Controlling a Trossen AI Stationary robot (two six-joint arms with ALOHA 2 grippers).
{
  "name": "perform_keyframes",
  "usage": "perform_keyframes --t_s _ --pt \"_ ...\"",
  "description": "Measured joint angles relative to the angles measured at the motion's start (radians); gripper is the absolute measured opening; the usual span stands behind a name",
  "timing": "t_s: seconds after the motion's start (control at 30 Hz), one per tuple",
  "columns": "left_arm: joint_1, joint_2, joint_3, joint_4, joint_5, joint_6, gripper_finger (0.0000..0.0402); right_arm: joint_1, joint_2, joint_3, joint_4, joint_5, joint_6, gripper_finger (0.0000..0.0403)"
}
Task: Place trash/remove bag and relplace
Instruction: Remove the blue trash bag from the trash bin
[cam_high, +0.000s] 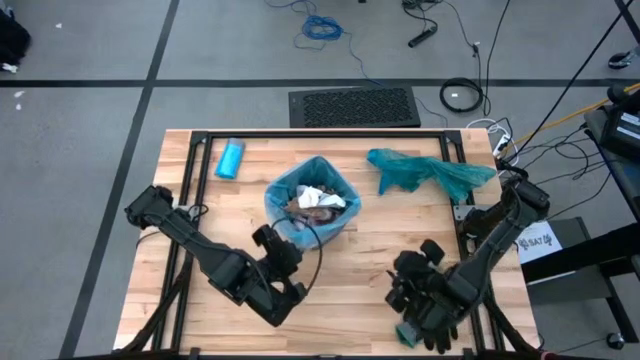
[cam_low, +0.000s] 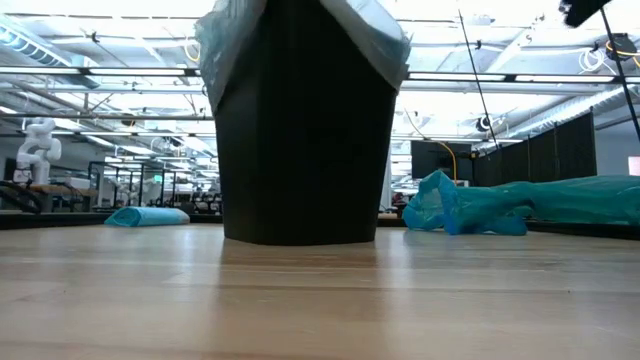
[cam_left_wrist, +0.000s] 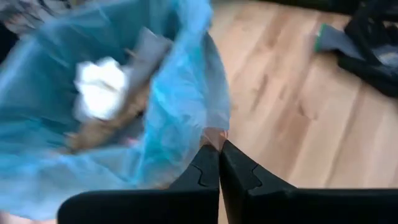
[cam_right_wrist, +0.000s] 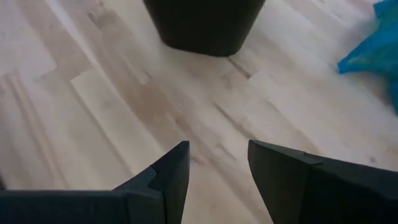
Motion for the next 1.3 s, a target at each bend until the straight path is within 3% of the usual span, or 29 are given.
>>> perform_keyframes --t_s 0.47,0.8,1.3 --pt "0.036 0.000 0.265 -0.292 -0.167 0.008 0.0000 -0.153 0.000 0.000 0.056 -0.028 -0.211 0.0154" --pt "0.049 -0.001 0.455 -0.372 -0.317 0.169 0.0000 -0.206 0.000 0.000 0.157 -0.027 -0.278 0.0154" --pt "0.082 -0.181 0.473 -0.370 -0.383 0.364 0.0000 -0.297 0.000 0.001 0.337 -0.026 -0.243 0.0154"
